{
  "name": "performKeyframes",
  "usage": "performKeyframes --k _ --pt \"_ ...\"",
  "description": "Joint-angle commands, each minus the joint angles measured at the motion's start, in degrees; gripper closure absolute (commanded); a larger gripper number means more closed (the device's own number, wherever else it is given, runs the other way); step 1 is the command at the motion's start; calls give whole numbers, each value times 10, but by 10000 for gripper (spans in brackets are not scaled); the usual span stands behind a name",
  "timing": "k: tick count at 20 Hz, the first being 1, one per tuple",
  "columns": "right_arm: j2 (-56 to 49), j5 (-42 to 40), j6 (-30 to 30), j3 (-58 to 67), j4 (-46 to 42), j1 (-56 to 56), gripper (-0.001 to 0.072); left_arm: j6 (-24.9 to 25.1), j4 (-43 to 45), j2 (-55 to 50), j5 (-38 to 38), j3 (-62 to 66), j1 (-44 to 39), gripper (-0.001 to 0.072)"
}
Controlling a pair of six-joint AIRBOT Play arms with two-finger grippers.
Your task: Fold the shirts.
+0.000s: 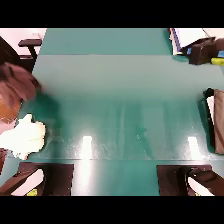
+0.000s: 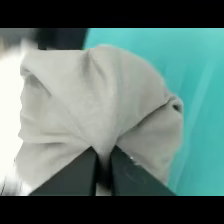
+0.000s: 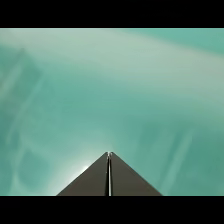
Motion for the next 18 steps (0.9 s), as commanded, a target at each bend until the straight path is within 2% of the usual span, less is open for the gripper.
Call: performKeyframes --k 1,4,7,11,13,14,15,16,18 --pt "28 -83 0 0 0 -13 693 38 -78 83 -24 119 -50 682" --pt "42 -88 0 1 0 -45 692 39 -79 91 -61 198 -175 683" --pt "52 -82 0 1 5 -76 693 33 -72 67 -84 199 -301 683" --pt "54 -54 0 27 4 -91 693 19 -71 -49 -173 199 -463 681" --pt "53 -49 0 38 3 -91 692 19 -81 -120 -179 199 -530 678" --pt "53 -46 0 42 3 -91 693 25 -98 -158 -168 199 -558 590" --pt "55 -44 0 42 3 -91 692 28 -120 -192 -145 199 -579 214" --pt "55 -40 0 42 3 -91 693 28 -133 -218 -118 199 -591 54" --pt "55 -27 0 42 3 -91 693 28 -120 -249 -75 199 -590 63"
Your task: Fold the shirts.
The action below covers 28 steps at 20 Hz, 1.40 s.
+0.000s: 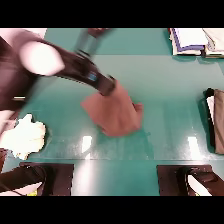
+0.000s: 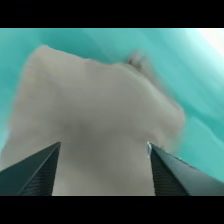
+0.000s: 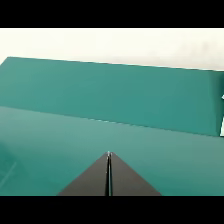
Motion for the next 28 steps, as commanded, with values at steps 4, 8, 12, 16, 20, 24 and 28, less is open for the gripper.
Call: performKeyframes --k 4,8,12,16,20,24,28 --pt "1 39 0 3 0 -1 693 1 8 -75 48 1 62 63" --pt "1 39 0 -12 0 -1 692 -2 -46 -113 28 -23 197 64" --pt "0 40 0 -32 2 -1 692 35 -160 -171 25 -85 278 63" --pt "0 38 0 -54 2 -1 693 75 -184 -207 25 -126 281 63" --pt "-1 39 1 -84 23 -1 692 89 -197 -212 39 -133 264 64" --pt "-1 44 1 -124 30 -1 692 88 -196 -212 55 -133 249 502" --pt "-1 99 20 -179 27 -10 693 88 -192 -205 25 -93 265 680"
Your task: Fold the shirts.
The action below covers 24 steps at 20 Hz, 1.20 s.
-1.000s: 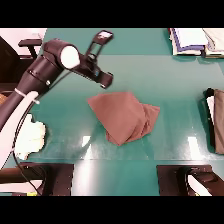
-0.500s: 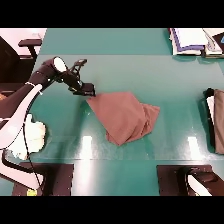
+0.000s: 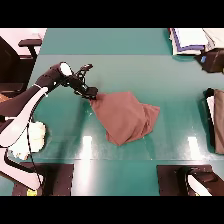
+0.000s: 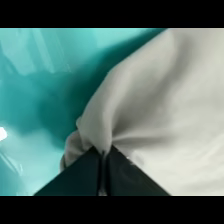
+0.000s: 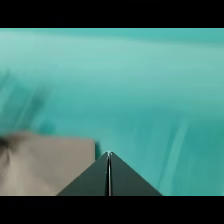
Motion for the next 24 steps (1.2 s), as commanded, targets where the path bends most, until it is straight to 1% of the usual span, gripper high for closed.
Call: performKeyframes --k 1,3,4,5,7,8,9,10,12,14,16,19,20,21,22,23,24 --pt "0 62 33 -56 1 -23 692 2 4 16 -21 40 20 681" --pt "0 106 47 -111 1 -71 692 2 14 49 -17 63 42 680" --pt "-1 113 47 -147 5 -99 692 2 17 68 -11 66 50 680" --pt "-4 112 46 -182 16 -124 670 2 21 87 -5 66 56 680" --pt "-31 109 42 -250 61 -162 248 2 31 106 -5 67 57 680" --pt "-55 101 29 -280 87 -169 223 2 29 107 -9 67 57 680" --pt "-81 78 14 -305 116 -167 232 2 29 106 -12 66 57 680" --pt "-105 47 -1 -324 149 -161 275 2 29 105 -14 66 57 680" --pt "-158 -24 -28 -338 203 -133 276 2 29 105 -15 66 57 680" --pt "-213 -81 -36 -329 236 -93 280 1 29 105 -14 66 57 680" --pt "-273 -107 -36 -295 245 -54 279 0 29 105 -13 66 57 680" --pt "-356 -121 -35 -221 244 -9 283 0 29 105 -14 66 57 680" --pt "-378 -123 -35 -198 244 0 301 0 29 105 -14 66 57 680" --pt "-402 -123 -35 -174 244 7 409 0 29 105 -14 66 57 680" --pt "-420 -123 -35 -153 243 12 474 0 29 105 -14 66 57 679" --pt "-436 -122 -36 -134 243 18 524 0 29 105 -14 66 57 680" --pt "-448 -118 -36 -117 243 21 594 -1 29 106 -14 66 57 680"
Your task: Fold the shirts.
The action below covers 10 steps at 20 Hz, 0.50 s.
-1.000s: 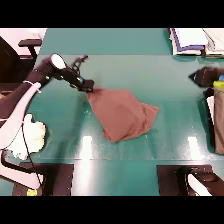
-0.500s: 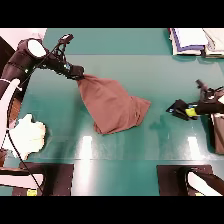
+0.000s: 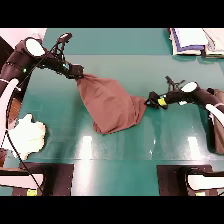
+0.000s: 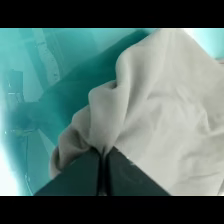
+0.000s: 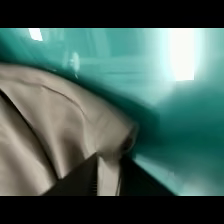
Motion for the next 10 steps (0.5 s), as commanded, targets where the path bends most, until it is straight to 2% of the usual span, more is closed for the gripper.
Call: performKeyframes --k 1,4,8,10 --pt "-57 -8 -2 66 -6 23 696 -6 0 2 -1 1 0 681" --pt "-28 11 -4 111 -22 14 694 -9 2 36 11 6 0 681" --pt "99 96 -6 233 -127 -22 694 -9 16 156 25 58 0 681" --pt "171 132 -6 304 -146 -40 694 -9 13 224 25 92 0 681"
